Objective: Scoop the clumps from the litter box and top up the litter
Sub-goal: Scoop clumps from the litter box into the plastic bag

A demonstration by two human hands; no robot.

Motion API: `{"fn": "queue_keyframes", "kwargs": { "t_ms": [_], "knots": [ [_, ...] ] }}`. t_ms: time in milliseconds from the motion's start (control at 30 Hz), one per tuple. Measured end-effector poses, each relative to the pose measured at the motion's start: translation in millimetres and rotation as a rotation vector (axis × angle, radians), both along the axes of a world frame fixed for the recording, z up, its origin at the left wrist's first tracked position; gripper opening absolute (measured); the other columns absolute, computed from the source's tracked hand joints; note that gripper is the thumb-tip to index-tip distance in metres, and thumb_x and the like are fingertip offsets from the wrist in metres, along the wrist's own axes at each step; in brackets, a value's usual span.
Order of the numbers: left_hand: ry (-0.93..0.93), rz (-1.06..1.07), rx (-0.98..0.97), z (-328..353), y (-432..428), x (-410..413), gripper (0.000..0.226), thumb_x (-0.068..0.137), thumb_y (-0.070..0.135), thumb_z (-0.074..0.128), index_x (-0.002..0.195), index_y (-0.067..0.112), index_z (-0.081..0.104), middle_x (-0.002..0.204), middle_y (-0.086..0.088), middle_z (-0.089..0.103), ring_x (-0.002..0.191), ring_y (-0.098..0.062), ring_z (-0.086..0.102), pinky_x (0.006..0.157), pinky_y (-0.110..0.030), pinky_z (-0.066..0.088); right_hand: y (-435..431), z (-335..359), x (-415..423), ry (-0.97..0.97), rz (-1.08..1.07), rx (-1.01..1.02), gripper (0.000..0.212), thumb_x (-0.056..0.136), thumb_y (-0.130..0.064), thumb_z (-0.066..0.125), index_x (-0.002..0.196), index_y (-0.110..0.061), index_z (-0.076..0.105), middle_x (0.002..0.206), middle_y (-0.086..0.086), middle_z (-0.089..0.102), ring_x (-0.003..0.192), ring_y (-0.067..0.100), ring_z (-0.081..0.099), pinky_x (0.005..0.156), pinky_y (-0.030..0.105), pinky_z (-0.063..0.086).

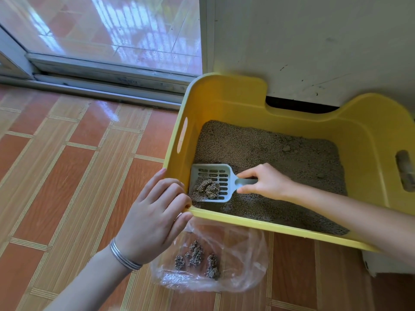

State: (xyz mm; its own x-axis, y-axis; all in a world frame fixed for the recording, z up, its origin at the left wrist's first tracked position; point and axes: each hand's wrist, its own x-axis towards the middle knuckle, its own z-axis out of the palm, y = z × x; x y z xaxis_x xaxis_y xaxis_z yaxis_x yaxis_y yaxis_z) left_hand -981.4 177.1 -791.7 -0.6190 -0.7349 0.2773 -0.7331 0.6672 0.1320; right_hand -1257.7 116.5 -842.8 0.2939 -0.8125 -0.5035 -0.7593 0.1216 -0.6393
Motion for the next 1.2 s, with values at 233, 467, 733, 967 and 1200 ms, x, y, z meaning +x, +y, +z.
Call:
{"fn": "queue_keyframes", "kwargs": {
  "t_ms": [233,467,733,967,1200],
  "knots": [
    [-0.003,0.0,0.009,0,2,1,0.048,0.099,0.035,0.025,0.084,0.012,0.064,0.088,-0.003,0.06,0.101,-0.022,0.052,0.111,-0.047,0.025,2,-1,-4,-0.086,-0.037,0.037,0.037,0.077,-0.023,0.073,0.113,-0.02,0.066,0.108,-0.01,0.066,0.094,0.003,0.06,0.077,0.012,0.041],
    [0.002,0.001,0.001,0,0,0,0.048,0.099,0.035,0.026,0.083,0.01,0.064,0.088,-0.004,0.061,0.101,-0.022,0.052,0.112,-0.046,0.025,4,6,-6,-0.093,-0.024,0.012,0.034,0.076,-0.024,0.073,0.11,-0.023,0.068,0.105,-0.012,0.068,0.095,0.003,0.062,0.083,0.022,0.045],
    [0.005,0.007,-0.001,-2,1,0,0.05,0.1,0.036,0.024,0.084,0.011,0.065,0.089,-0.005,0.062,0.101,-0.022,0.051,0.111,-0.046,0.025,7,10,-9,-0.058,-0.004,-0.008,0.037,0.077,-0.025,0.074,0.112,-0.021,0.066,0.106,-0.008,0.069,0.093,0.005,0.063,0.088,0.032,0.049],
    [0.004,0.003,-0.002,-2,2,0,0.049,0.099,0.035,0.025,0.084,0.011,0.065,0.088,-0.004,0.062,0.101,-0.022,0.051,0.111,-0.047,0.025,8,15,-9,-0.059,0.016,-0.006,0.036,0.077,-0.026,0.073,0.112,-0.022,0.067,0.108,-0.008,0.069,0.094,0.004,0.063,0.089,0.03,0.049],
    [-0.027,0.006,0.027,2,2,0,0.049,0.099,0.036,0.024,0.086,0.012,0.065,0.09,-0.002,0.062,0.101,-0.022,0.052,0.112,-0.046,0.024,12,29,-15,-0.058,0.02,0.025,0.032,0.076,-0.027,0.074,0.108,-0.027,0.069,0.1,-0.013,0.07,0.092,0.007,0.064,0.086,0.032,0.048]
  ]
}}
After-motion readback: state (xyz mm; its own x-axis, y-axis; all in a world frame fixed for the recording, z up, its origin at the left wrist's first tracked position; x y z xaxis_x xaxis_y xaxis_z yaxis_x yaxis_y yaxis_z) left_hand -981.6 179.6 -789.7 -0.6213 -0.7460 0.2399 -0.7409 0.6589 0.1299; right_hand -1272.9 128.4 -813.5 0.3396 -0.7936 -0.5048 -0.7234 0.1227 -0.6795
